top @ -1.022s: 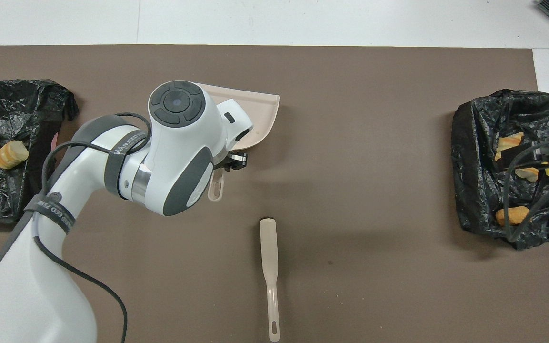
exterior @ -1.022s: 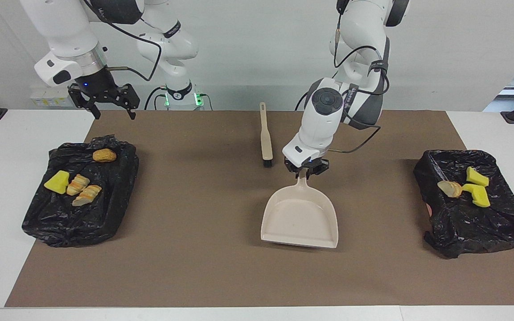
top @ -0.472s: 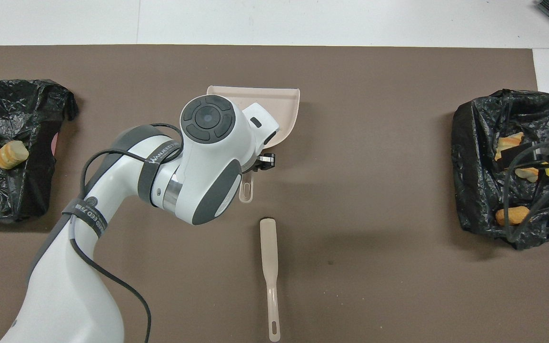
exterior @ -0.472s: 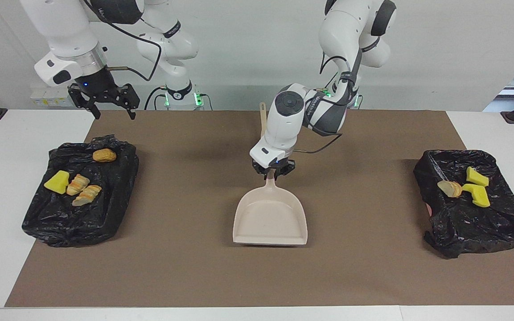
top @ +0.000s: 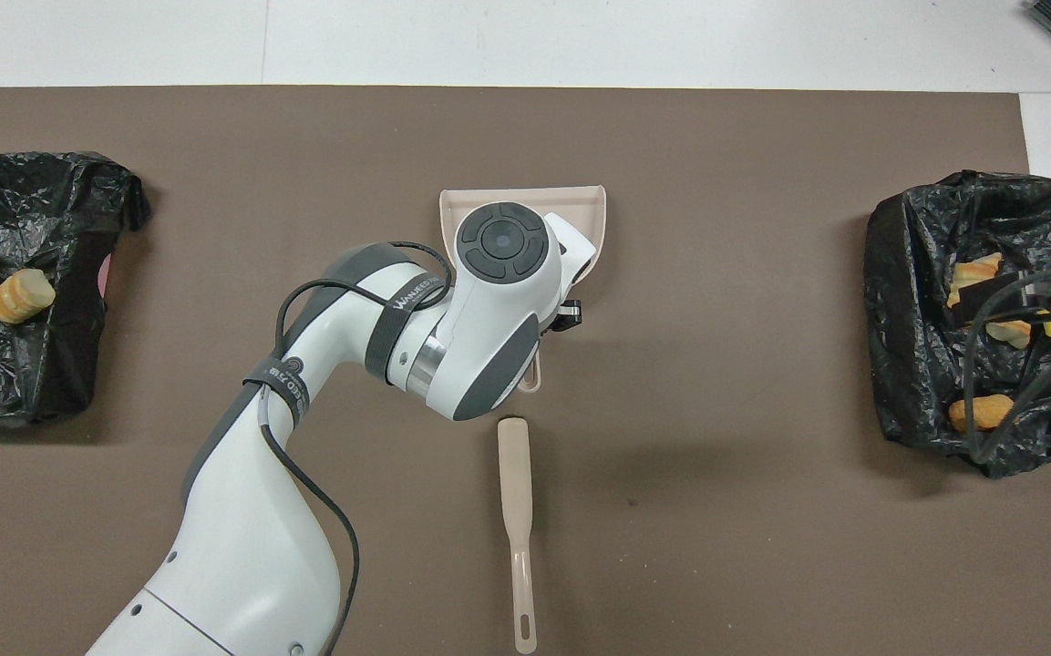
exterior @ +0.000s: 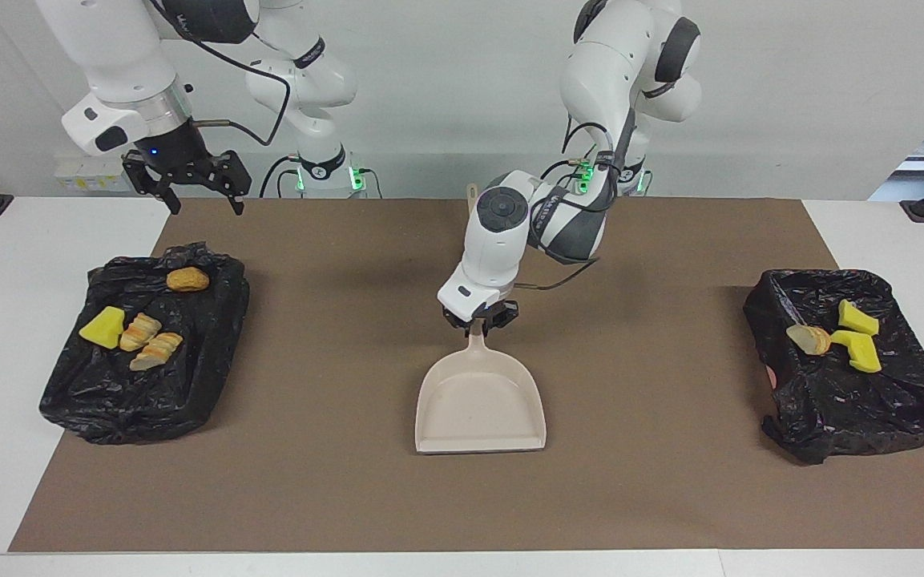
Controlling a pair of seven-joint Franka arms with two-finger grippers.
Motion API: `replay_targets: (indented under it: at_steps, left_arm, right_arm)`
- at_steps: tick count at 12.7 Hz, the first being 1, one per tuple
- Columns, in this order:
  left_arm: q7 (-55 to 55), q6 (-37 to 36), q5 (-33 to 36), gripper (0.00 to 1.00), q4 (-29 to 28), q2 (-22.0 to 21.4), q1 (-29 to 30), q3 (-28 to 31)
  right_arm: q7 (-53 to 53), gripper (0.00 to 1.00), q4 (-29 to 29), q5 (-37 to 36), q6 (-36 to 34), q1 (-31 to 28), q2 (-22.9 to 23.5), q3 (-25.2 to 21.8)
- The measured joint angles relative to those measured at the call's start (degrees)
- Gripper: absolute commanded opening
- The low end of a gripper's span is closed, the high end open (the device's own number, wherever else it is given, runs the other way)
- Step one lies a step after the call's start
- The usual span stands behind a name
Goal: Sweep and dump trash in bin
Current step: 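Lower the dustpan onto the table and open the left gripper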
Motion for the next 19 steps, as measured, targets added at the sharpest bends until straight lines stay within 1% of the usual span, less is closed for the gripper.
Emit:
replay_targets:
  at_steps: [1, 2, 3, 4, 5, 7, 10, 13, 16, 19]
  left_arm:
    - [0.0, -0.07, 0.0, 0.61, 0.19, -0.06, 0.06, 0.16]
    - [0.0, -0.16, 0.0, 0.71, 0.38, -0.17, 0.22, 0.32]
    - [0.0, -0.25, 0.0, 0.78, 0.48, -0.35, 0.5, 0.45]
    - [0.0, -0.42, 0.0, 0.95, 0.47, -0.73, 0.83, 0.67]
    - [0.0, -0.7, 0.0, 1.0, 0.31, -1.53, 1.42, 0.82]
    - [1.01, -1.76, 0.04, 1.0, -1.65, -4.9, 3.65, 1.03]
    - [6.66, -4.89, 1.45, 1.0, -7.75, -12.68, 7.2, 1.5]
    - [11.58, -8.36, 3.74, 1.0, -12.54, -20.41, 10.78, 1.75]
    - [20.12, -14.61, 3.81, 1.0, -14.35, -27.91, 15.77, 1.91]
    - [24.14, -18.91, 3.81, 1.0, -14.45, -33.11, 19.49, 2.07]
  right_arm:
    - [0.0, 1.0, 0.0, 0.0, 0.0, 0.0, 0.0, 0.0]
    - [0.0, 1.0, 0.0, 0.0, 0.0, 0.0, 0.0, 0.0]
    - [0.0, 1.0, 0.0, 0.0, 0.0, 0.0, 0.0, 0.0]
    - [0.0, 1.0, 0.0, 0.0, 0.0, 0.0, 0.0, 0.0]
    - [0.0, 1.0, 0.0, 0.0, 0.0, 0.0, 0.0, 0.0]
    - [0.0, 1.0, 0.0, 0.0, 0.0, 0.0, 0.0, 0.0]
    - [0.0, 1.0, 0.0, 0.0, 0.0, 0.0, 0.0, 0.0]
    - [0.0, 1.0, 0.0, 0.0, 0.0, 0.0, 0.0, 0.0]
    - [0.0, 1.0, 0.0, 0.0, 0.0, 0.0, 0.0, 0.0]
    - [0.0, 1.0, 0.0, 0.0, 0.0, 0.0, 0.0, 0.0]
